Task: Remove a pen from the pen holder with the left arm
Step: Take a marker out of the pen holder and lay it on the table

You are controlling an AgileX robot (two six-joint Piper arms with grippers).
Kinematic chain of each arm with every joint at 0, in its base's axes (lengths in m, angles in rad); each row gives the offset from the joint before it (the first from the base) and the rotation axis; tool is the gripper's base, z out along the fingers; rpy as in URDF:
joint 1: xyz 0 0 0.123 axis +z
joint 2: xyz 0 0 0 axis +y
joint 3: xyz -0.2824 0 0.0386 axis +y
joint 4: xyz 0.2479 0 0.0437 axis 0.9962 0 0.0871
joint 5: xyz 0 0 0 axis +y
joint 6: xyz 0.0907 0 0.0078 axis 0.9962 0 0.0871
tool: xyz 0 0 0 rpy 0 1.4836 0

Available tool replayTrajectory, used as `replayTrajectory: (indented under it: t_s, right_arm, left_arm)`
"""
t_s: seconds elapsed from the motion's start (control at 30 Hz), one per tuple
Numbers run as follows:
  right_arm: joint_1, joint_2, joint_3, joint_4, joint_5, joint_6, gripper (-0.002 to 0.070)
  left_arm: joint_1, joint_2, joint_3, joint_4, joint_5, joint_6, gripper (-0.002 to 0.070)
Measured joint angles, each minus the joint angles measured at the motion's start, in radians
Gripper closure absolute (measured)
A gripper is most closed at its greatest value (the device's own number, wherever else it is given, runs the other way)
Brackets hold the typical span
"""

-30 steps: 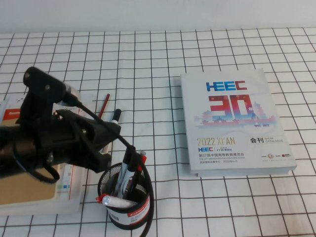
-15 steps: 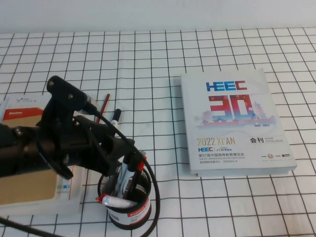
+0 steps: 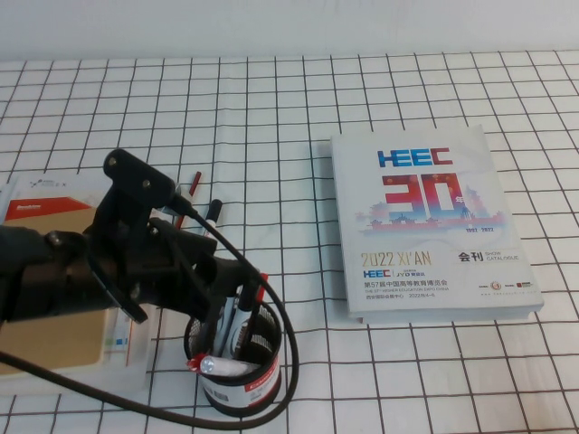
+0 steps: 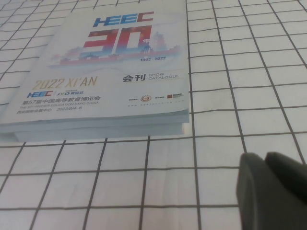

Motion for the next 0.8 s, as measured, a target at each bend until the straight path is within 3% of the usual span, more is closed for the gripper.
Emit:
replayTrajectory:
  t_s: [0.8]
  right_arm:
    - [0.0, 0.0, 0.0, 0.0, 0.0, 0.0, 0.0692]
  left_arm:
    - [0.0, 0.0, 0.0, -0.007, 0.025, 0.012, 0.0372]
